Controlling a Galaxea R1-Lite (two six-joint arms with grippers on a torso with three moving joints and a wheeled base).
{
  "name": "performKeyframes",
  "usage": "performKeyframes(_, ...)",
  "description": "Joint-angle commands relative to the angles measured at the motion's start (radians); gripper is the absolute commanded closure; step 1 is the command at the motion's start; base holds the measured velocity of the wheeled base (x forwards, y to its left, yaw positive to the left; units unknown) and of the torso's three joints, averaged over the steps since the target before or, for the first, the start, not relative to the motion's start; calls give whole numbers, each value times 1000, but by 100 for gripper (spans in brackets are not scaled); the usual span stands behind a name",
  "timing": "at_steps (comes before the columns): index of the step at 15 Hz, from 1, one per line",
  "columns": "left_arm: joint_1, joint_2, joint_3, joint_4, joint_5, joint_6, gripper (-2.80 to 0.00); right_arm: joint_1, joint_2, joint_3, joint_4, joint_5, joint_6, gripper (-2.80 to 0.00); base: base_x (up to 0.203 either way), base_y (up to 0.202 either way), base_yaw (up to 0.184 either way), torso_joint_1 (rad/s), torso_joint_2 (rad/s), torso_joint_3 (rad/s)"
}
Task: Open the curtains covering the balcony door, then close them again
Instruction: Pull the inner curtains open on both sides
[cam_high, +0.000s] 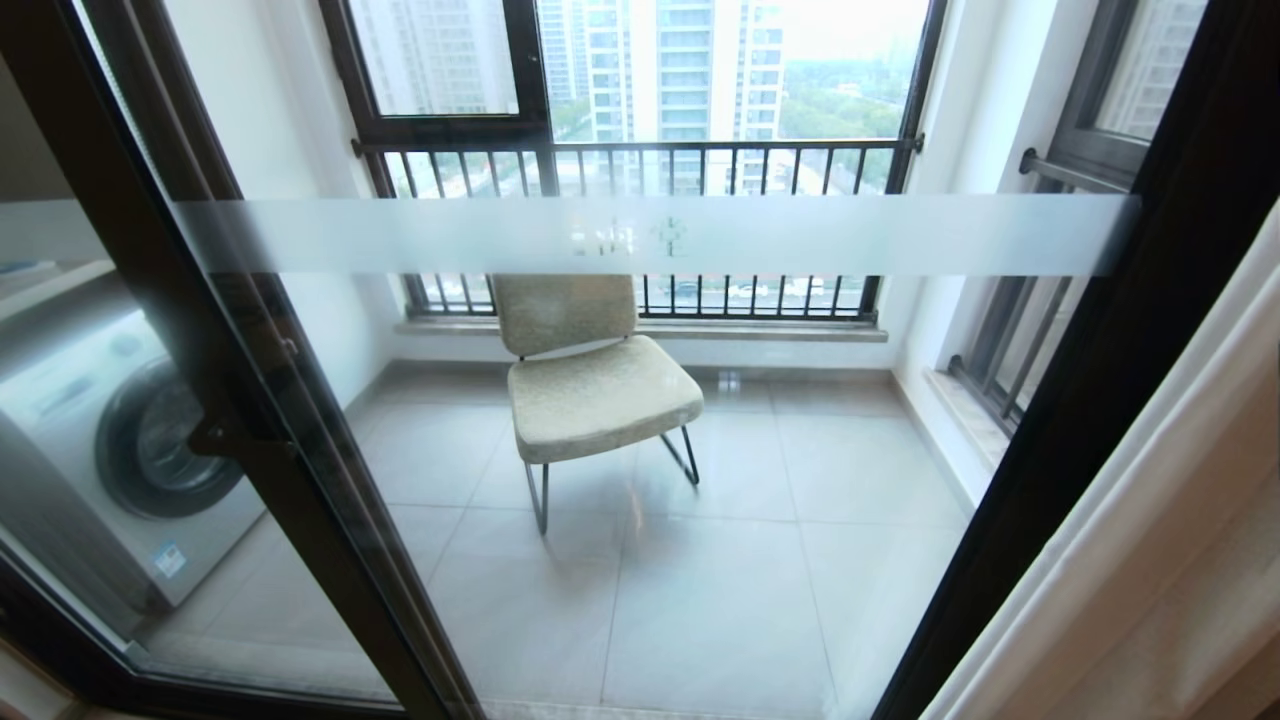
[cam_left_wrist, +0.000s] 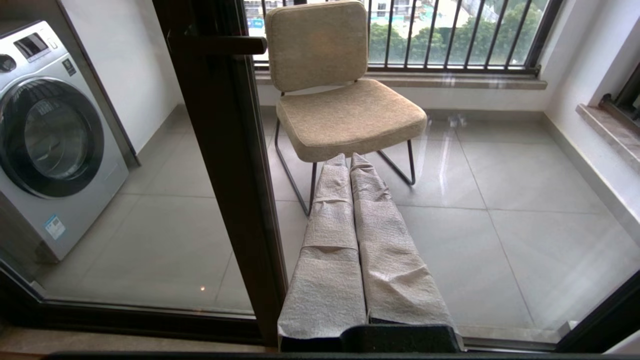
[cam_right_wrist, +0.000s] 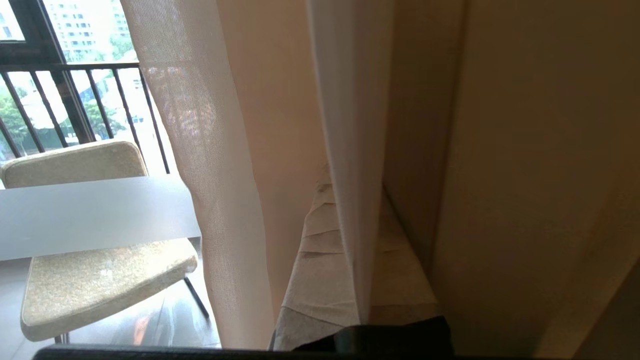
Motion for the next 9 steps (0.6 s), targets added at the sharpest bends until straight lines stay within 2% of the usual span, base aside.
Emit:
performKeyframes(1,0,0,0,0,1,0,0,2,-7,-1,-5,-1,1,0,0,0,0,0,0,0)
performKeyframes(9,0,0,0,0,1,0,0,-3,-51,-1,24,-1,0,0,0,0,0,0,0,0)
